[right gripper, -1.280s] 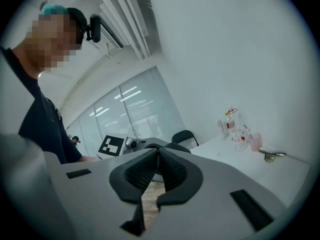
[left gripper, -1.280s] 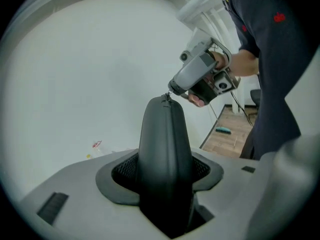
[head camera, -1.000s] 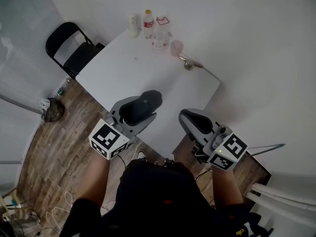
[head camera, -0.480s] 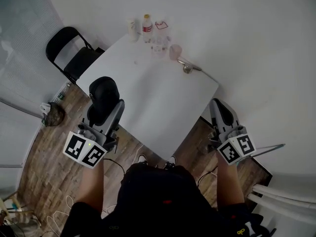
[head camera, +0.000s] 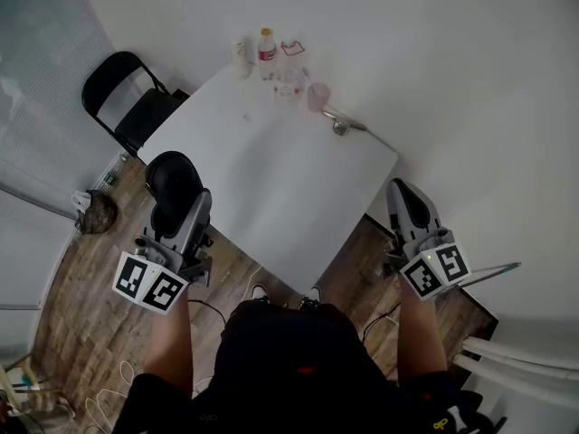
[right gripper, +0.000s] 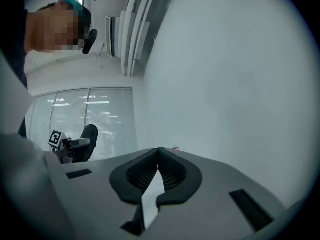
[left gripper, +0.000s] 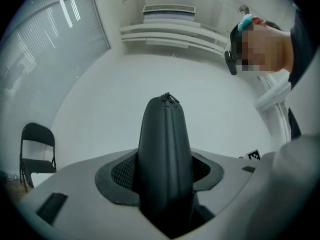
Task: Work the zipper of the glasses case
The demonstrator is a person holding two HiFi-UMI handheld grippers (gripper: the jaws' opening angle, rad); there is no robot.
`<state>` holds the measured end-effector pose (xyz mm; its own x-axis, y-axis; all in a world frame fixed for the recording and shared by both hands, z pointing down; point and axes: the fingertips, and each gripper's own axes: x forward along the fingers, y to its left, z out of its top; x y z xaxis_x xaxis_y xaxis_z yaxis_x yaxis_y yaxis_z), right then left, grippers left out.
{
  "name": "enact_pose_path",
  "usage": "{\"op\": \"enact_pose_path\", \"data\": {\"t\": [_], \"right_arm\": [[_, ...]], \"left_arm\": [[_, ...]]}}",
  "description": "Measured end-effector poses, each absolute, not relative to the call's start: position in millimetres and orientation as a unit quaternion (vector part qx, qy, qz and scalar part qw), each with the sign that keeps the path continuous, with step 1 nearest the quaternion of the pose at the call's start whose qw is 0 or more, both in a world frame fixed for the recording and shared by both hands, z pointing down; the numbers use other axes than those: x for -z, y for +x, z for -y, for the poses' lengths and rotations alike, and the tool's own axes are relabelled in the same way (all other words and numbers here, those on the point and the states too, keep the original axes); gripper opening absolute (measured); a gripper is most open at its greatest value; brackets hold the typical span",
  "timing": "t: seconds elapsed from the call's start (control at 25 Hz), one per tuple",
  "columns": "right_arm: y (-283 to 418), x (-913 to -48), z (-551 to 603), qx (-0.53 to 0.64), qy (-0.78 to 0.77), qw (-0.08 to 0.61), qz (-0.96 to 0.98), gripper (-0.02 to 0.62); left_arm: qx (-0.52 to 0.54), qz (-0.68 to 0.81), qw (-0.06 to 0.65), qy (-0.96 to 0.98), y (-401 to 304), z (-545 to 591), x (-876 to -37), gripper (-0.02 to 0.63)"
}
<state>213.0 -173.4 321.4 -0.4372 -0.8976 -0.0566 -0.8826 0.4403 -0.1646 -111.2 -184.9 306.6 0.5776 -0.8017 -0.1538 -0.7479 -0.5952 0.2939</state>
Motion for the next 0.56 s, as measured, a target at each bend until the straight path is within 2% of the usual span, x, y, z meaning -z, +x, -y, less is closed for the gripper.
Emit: {"op": "enact_pose_path", "data": {"t": [0.56], "right_arm": [[201.7,-321.5,164.9,0.050,-0.513,0.057,-0.855,0.018]], "left_arm": [[0.138,0.436,0.124,0.881,-106.6,181.3,-315.8,0.262]]}}
